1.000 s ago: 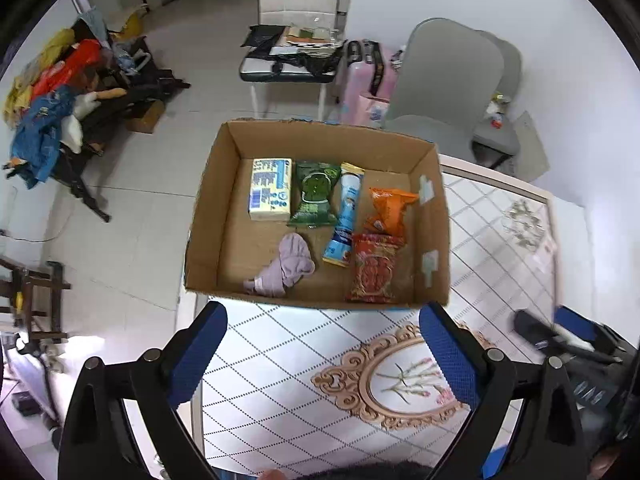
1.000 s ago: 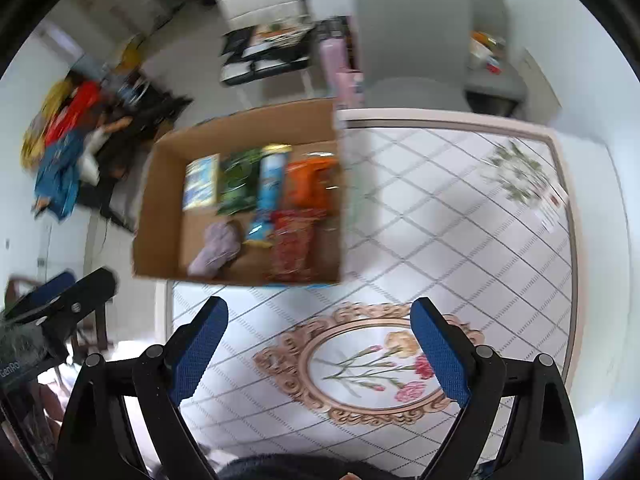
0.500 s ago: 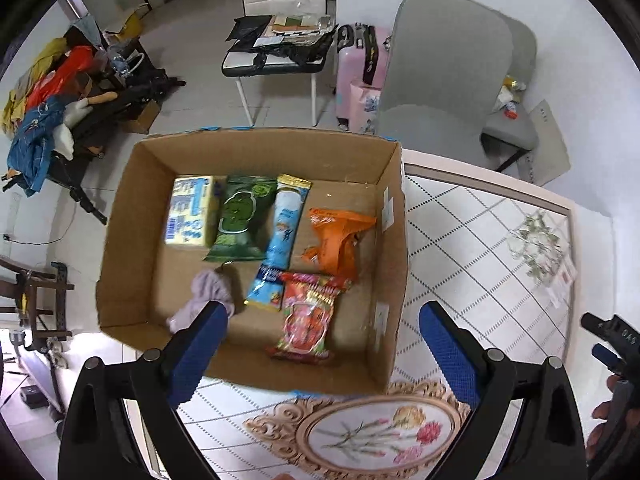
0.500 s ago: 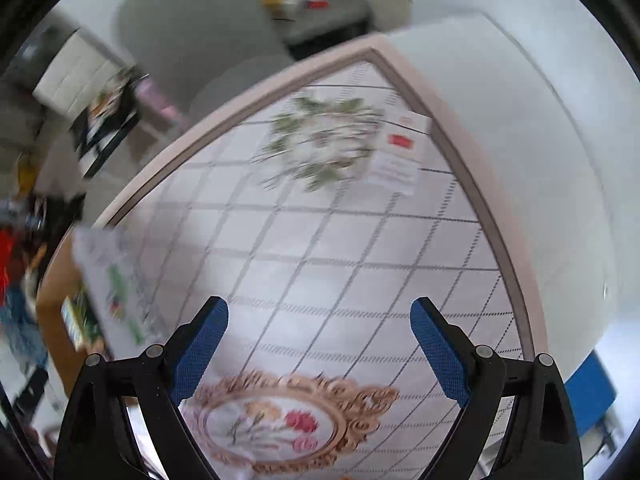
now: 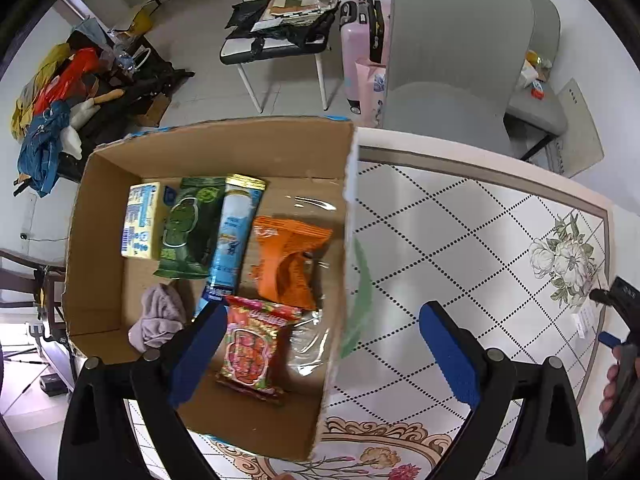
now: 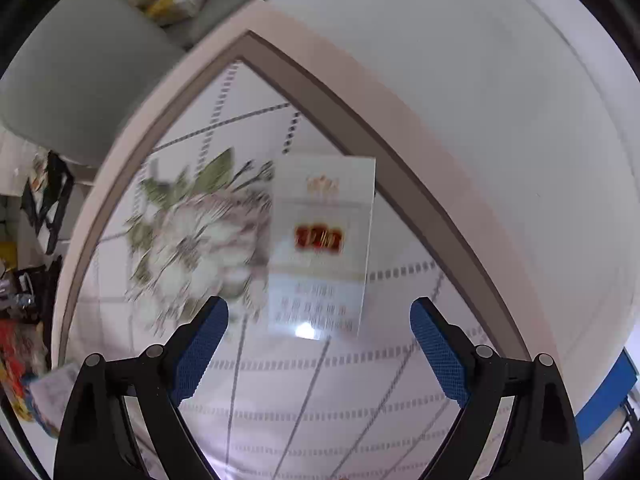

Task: Organize soft objects
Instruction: 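Grasp the white cigarette pack with the right gripper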

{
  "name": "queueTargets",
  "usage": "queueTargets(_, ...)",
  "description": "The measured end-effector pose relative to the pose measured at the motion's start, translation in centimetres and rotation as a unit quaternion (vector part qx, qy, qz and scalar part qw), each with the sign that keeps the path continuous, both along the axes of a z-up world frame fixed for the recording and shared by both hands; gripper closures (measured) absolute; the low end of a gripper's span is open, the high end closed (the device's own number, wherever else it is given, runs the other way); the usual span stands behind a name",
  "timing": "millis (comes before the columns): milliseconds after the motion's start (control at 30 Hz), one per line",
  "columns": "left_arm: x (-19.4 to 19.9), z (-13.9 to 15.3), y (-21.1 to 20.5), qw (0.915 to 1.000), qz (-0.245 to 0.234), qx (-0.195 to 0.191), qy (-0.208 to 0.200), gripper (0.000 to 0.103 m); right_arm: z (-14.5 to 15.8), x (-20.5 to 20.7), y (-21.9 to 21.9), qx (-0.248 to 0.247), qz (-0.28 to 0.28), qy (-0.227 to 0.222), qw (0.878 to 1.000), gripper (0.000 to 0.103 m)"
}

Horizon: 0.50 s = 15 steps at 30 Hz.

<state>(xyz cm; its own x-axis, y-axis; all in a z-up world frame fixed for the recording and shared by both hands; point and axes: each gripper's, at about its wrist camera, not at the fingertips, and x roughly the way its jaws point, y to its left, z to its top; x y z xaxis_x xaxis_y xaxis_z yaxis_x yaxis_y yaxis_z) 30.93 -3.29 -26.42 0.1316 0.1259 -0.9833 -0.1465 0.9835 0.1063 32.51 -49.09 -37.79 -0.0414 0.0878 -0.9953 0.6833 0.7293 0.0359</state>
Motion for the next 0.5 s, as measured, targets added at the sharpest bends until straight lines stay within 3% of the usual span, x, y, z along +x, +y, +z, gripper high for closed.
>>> queueTargets(167,0.3,-0.2,-1.3,0.9999,-0.012,0.006,0.005,0.005,-2.2,0.9,-0.2,0.003,-0.010,0.023,1.000,0.011)
queueTargets(233,0.3,-0.1,-1.5,0.9999,-0.015,0.005,0.006,0.005,-2.0,1.3,0.3,-0.014,0.004,0.030,0.999,0.021)
queueTargets(300,0.4,0.1,-1.6,0.9998,-0.017,0.004,0.004,0.005,-1.4,1.6,1.1,-0.022,0.018,0.025,0.999,0.044)
queueTargets(500,-0.3,1.2,-0.6,0.9998,-0.020,-0.007,-0.005,0.005,-0.3,1.5,5.7,-0.032,0.078,0.027,0.996,0.045)
